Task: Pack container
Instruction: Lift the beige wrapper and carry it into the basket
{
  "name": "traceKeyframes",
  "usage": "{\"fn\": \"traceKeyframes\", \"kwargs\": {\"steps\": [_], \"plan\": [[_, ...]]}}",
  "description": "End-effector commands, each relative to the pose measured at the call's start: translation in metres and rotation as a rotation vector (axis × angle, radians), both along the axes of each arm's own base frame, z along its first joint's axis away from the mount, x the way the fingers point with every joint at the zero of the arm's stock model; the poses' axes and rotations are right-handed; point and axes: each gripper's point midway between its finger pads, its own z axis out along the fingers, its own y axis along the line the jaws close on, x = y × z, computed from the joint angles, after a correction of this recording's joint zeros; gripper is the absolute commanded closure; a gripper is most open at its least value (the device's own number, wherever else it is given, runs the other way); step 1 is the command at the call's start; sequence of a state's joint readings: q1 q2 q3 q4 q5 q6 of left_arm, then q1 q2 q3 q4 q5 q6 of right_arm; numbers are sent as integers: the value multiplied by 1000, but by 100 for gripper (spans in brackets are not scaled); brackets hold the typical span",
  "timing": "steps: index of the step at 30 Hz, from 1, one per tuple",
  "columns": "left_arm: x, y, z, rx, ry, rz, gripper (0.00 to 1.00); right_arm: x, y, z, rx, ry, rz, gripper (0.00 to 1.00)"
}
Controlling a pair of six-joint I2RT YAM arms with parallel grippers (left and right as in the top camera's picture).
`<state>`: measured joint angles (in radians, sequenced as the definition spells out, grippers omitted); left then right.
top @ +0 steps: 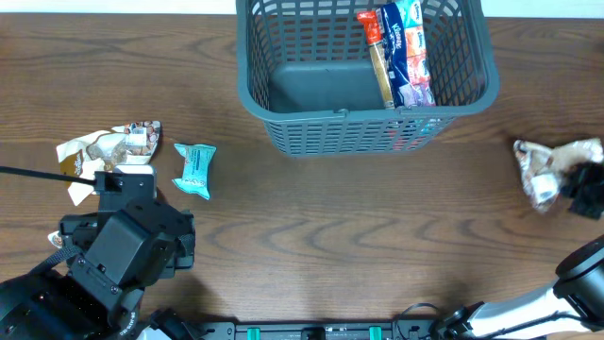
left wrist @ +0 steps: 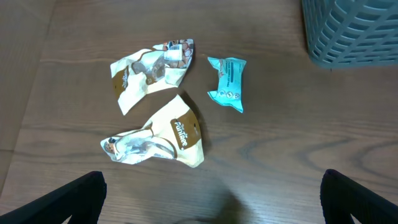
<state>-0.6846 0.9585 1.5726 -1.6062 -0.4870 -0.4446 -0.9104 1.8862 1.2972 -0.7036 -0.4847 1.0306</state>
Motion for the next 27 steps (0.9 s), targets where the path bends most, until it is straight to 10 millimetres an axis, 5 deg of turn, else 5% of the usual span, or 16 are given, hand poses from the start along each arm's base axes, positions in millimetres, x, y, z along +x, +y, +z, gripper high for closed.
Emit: {"fn": "traceKeyframes", "kwargs": {"steps": [1, 7, 8, 10, 15, 19, 22, 27], "plan": [[0, 4, 4, 12, -16, 10, 1, 23, -7, 79, -136, -174, 109, 99], [0, 4, 4, 12, -16, 10, 1, 31, 2, 190, -348, -371, 199, 99], [0, 4, 4, 12, -16, 10, 1, 35, 16, 232, -412, -477, 247, 99], [0, 4, 4, 12, -16, 10, 1, 40, 35, 279, -494, -609, 313, 99], [0, 4, 4, 12, -16, 10, 1, 47, 86, 383, -740, -891, 446, 99], [0, 4, 4, 12, -16, 10, 1, 49, 151, 459, -1063, -1138, 637, 99], [0, 4, 4, 12, -16, 10, 1, 53, 198, 482, -1190, -1264, 762, 98], [0, 4, 4, 12, -16, 10, 1, 74, 250, 466, -1171, -1329, 932, 99]]}}
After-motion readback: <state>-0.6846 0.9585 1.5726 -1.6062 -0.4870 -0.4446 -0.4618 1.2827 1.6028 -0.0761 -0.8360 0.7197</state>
